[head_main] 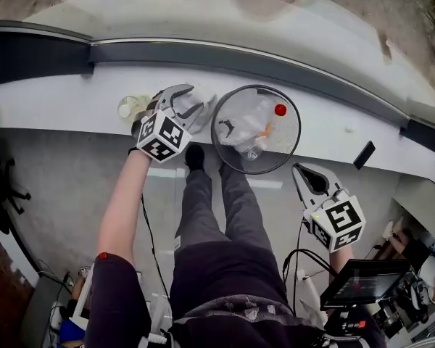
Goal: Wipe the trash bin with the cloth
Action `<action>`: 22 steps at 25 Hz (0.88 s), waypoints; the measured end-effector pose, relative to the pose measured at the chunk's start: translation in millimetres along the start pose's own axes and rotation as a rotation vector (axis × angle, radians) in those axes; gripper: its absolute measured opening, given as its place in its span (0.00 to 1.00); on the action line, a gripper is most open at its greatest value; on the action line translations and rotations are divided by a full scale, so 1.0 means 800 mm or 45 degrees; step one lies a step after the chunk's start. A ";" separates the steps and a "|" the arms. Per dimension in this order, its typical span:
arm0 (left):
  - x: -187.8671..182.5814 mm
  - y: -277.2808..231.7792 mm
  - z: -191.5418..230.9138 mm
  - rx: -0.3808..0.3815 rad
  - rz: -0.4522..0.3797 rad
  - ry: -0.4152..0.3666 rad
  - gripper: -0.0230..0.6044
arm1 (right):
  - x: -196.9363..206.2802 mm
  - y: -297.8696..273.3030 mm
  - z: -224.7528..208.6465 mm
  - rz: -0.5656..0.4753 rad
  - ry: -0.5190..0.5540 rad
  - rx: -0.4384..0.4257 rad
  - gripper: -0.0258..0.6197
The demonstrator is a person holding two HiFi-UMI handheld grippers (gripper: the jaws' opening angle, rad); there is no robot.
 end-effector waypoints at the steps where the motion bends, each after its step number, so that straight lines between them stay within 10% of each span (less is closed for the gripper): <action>1: 0.013 -0.014 -0.004 0.030 0.044 0.004 0.44 | 0.003 -0.007 -0.008 0.003 -0.012 0.010 0.04; 4: 0.046 -0.052 -0.017 0.112 0.163 -0.036 0.72 | 0.011 -0.026 -0.024 0.005 -0.023 0.017 0.04; 9: 0.075 -0.113 -0.036 0.175 0.319 -0.194 0.77 | 0.025 -0.035 -0.038 0.033 0.016 0.060 0.04; 14: 0.110 -0.144 -0.059 0.179 0.371 -0.110 0.77 | 0.007 -0.058 -0.069 -0.002 0.080 0.152 0.04; 22: 0.135 -0.145 -0.057 0.130 0.310 0.176 0.23 | -0.026 -0.082 -0.108 0.022 0.134 0.247 0.15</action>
Point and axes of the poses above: the fingertips, and each gripper's own axes: y backward along the fingers, z to its left, x out of its underside, the point moved 6 cm from there along y, backward along the fingers, and after that the axes turned 9 degrees about -y, right-handed, at the moved point
